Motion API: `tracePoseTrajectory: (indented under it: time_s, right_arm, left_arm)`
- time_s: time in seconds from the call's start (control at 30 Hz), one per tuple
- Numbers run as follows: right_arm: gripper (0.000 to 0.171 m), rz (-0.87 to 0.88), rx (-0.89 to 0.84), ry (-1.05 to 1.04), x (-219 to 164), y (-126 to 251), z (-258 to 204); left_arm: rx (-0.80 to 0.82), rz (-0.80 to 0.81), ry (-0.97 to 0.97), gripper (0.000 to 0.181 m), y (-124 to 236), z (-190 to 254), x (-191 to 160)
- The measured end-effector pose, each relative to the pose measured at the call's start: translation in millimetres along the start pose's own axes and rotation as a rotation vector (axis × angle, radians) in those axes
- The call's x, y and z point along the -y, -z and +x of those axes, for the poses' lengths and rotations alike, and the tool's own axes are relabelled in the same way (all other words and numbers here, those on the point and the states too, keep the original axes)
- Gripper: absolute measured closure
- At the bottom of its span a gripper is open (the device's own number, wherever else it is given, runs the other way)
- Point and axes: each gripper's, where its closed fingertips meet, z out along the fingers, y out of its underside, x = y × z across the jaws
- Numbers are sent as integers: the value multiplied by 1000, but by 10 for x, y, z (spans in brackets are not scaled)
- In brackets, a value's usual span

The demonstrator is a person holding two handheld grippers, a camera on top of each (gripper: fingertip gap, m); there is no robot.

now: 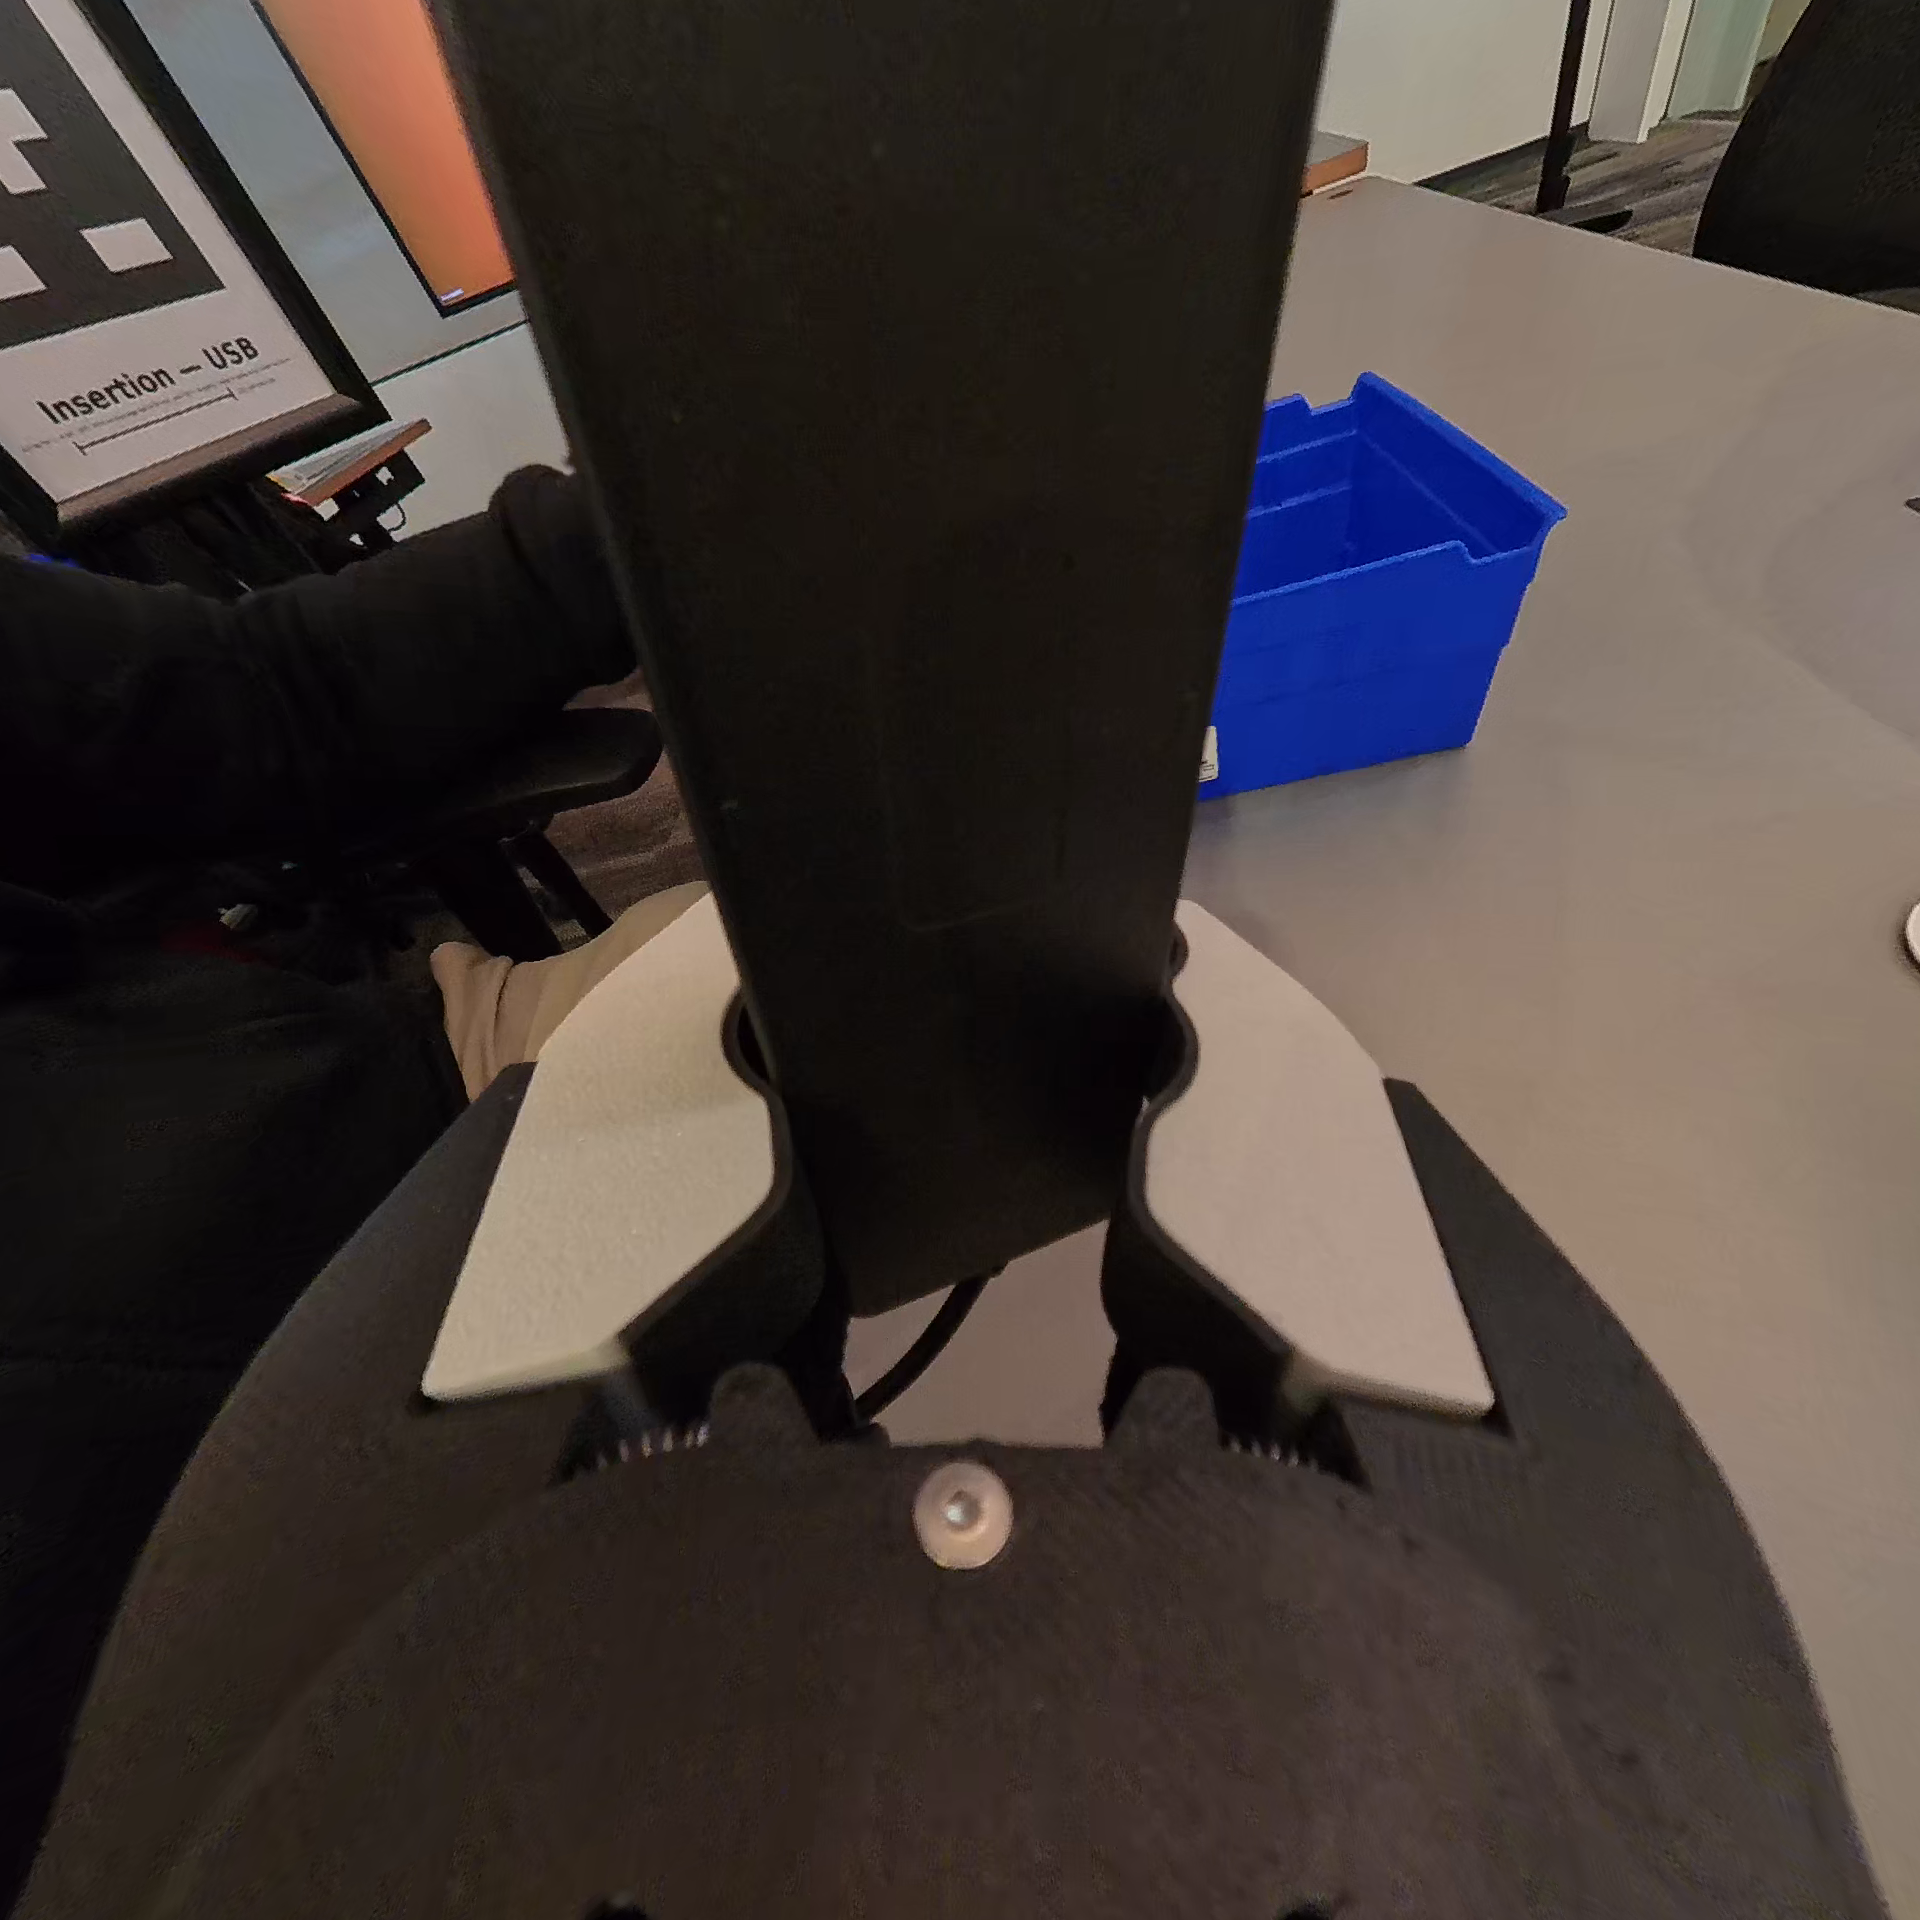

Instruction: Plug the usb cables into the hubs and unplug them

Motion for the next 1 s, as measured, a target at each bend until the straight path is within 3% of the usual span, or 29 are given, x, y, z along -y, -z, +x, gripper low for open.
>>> tracePoseTrajectory:
  time_s: [0.1, 0.33, 0.47, 0.53, 0.77, 1.0]
  right_arm:
    - [103, -2, 1, 5, 6, -7, -15]
    - [103, -2, 5, 13, 24, -17, -43]
    - [103, -6, 5, 14, 13, -22, -42]
    - [103, -7, 3, 17, 17, -16, -39]
    - [103, -4, 7, 11, 5, -5, -21]
    - [103, 12, 12, 19, 47, 32, -40]
  left_arm:
    - [28, -39, 106, 140, -153, -52, -12]
    - [-117, -27, 217, 140, -421, 86, 105]
    - [-79, -20, 233, 166, -501, -50, 119]
    - [-59, -17, 222, 168, -506, -102, 95]
    - [-78, 80, 201, 172, -413, -100, 191]
    - [-125, 275, 219, 173, -17, -102, 441]
